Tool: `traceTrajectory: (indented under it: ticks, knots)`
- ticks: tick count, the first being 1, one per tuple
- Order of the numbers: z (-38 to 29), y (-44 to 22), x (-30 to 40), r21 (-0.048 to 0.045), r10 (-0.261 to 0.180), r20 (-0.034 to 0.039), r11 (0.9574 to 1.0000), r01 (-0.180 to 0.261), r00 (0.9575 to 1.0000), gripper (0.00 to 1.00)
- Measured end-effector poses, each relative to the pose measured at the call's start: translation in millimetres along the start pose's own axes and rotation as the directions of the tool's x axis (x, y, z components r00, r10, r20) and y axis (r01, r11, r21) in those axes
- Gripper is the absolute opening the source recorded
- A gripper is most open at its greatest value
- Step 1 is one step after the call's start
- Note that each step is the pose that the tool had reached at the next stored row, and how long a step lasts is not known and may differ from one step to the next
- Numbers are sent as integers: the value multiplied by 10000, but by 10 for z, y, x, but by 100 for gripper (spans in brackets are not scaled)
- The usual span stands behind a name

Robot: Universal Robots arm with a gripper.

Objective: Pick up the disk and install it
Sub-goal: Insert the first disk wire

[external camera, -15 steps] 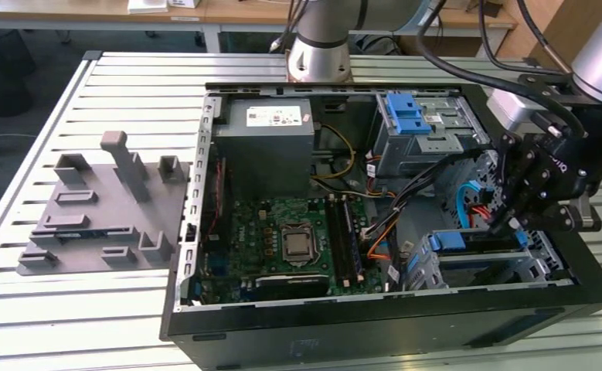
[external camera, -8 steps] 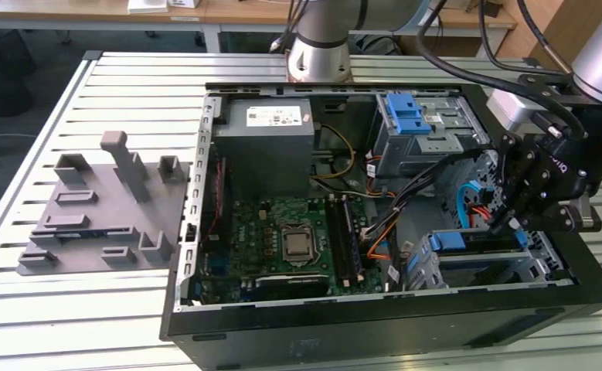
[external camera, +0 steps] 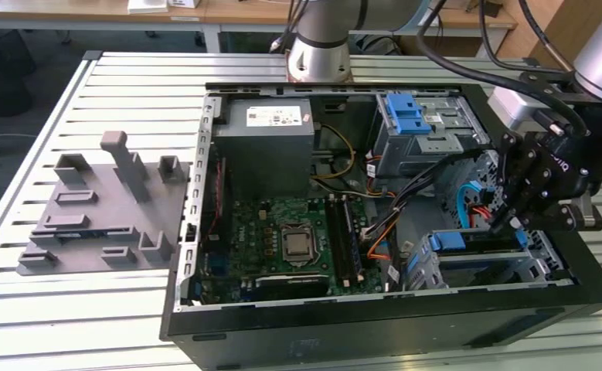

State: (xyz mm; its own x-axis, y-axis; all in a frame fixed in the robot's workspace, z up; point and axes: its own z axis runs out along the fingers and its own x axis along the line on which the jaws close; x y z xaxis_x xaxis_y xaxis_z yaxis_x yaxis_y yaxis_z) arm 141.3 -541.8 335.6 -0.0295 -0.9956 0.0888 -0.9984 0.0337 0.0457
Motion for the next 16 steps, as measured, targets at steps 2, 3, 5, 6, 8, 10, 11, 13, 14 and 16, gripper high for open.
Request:
traceTrajectory:
  ticks: [2, 3, 5, 6, 8, 10, 11, 13, 14, 16]
  knots:
    - [-1, 0, 0, -19, -3, 48, 10000, 3, 10000, 16]
    - [0, 0, 0, -35, -4, 88, 10000, 5, 10000, 16]
    - [4, -1, 0, -52, -2, 152, 10000, 3, 9999, 16]
    - [8, -5, -1, -56, -1, 168, 10000, 2, 9999, 16]
    - [9, -11, 0, -59, 11, 171, 10000, -10, 9999, 16]
    - [10, -12, 2, -60, 28, 172, 10000, -27, 9998, 16]
    - [10, -12, 4, -62, 37, 172, 10000, -36, 9998, 16]
    - [11, -13, 9, -65, 75, 174, 10000, -73, 9998, 16]
    - [11, -13, 10, -67, 97, 175, 9999, -96, 9998, 16]
    - [11, -13, 11, -71, 137, 176, 9999, -135, 9998, 16]
